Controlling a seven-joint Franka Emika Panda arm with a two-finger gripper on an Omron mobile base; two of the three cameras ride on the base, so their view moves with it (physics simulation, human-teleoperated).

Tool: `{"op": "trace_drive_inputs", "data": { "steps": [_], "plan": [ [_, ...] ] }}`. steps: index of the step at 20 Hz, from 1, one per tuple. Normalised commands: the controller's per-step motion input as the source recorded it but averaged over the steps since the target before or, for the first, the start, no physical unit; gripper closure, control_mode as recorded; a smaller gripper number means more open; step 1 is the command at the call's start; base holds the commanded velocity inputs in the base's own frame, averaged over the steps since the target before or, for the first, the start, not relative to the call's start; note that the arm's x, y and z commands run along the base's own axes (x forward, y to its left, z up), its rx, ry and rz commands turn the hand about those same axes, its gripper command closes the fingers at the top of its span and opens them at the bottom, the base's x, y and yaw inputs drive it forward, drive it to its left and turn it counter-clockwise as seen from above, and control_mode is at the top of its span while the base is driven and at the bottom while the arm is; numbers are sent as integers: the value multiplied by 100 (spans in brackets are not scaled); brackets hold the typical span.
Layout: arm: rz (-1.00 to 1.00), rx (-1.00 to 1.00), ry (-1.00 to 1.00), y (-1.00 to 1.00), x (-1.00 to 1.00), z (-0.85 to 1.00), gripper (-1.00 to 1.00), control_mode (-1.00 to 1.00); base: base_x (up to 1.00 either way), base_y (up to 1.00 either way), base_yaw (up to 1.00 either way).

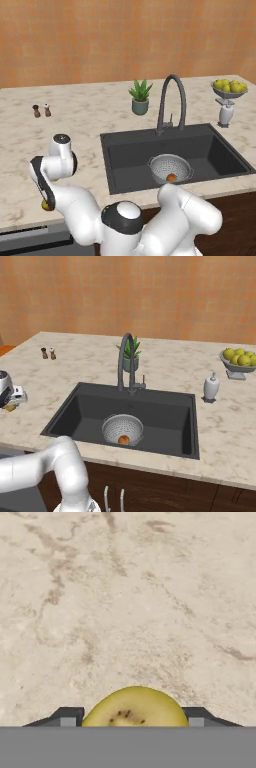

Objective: Put the colander in the sink, put the kiwi, apple, peach in the colander, and turn on the sink faucet and pour water over the colander.

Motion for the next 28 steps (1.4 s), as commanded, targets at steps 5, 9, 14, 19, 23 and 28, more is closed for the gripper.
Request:
{"op": "trace_drive_inputs", "data": {
  "steps": [5, 9, 14, 19, 23, 28],
  "plan": [
    [-24, -7, -1, -99, 0, 57, 100, -100, 0, 0, 0],
    [-34, -8, 0, -100, 0, 31, 100, -100, 0, 0, 0],
    [-35, -5, 0, -100, 0, 3, 100, -100, 0, 0, 0],
    [-34, -3, 0, -100, 0, 0, 100, -100, 0, 0, 0],
    [-33, -2, 0, -100, 4, 0, 100, -100, 0, 0, 0],
    [-31, 0, 0, -100, 10, 0, 100, -100, 0, 0, 0]
  ]
}}
